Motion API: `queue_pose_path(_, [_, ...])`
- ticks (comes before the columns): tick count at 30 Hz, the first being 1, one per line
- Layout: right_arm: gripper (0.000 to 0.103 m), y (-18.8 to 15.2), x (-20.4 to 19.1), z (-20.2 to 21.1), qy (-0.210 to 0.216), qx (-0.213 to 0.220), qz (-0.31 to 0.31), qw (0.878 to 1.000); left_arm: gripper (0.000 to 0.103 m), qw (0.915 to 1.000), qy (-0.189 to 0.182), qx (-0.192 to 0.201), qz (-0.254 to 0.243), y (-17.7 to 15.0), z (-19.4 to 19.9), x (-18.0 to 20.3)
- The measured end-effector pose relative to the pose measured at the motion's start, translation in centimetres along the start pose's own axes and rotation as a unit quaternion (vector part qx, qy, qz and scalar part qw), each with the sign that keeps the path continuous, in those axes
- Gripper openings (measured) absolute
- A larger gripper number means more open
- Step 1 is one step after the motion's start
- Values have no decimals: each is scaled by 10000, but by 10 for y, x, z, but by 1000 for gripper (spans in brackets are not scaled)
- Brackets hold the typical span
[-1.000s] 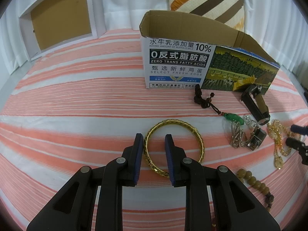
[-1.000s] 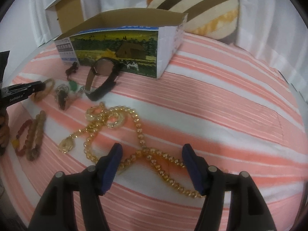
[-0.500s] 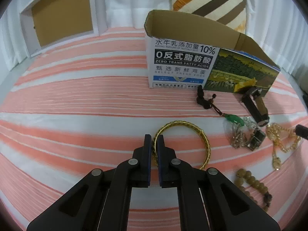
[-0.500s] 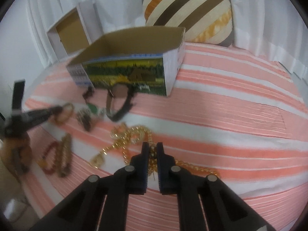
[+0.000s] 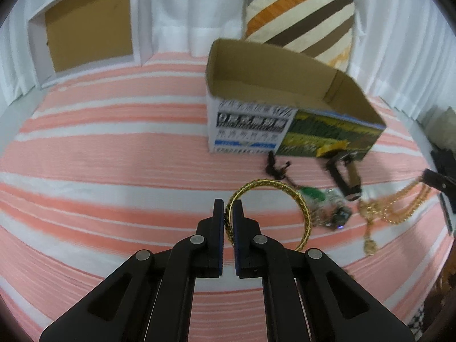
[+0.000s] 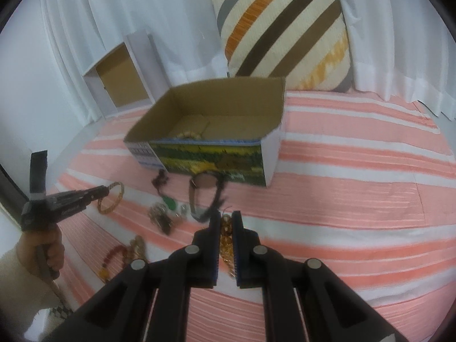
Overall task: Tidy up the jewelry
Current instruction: 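Carry the gold bangle into the box while the right tool carries the gold necklace there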
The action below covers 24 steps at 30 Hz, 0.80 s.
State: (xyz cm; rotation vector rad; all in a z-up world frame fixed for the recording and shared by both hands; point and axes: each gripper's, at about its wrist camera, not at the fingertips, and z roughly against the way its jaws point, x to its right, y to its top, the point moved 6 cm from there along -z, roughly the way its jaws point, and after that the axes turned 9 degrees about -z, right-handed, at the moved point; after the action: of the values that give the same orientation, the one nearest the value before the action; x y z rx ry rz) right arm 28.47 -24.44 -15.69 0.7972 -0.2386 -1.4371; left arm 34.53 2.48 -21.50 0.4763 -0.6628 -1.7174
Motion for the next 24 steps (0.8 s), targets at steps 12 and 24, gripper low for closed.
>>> queue_pose_path(12, [8,22,-25,23,167,158,132,9996,3,9996,-242,134,-95,30,45,14])
queue_pose_path(24, [8,49,-47,45,281,344,274,9986,3,9985,-216,371,-332,56,73,26])
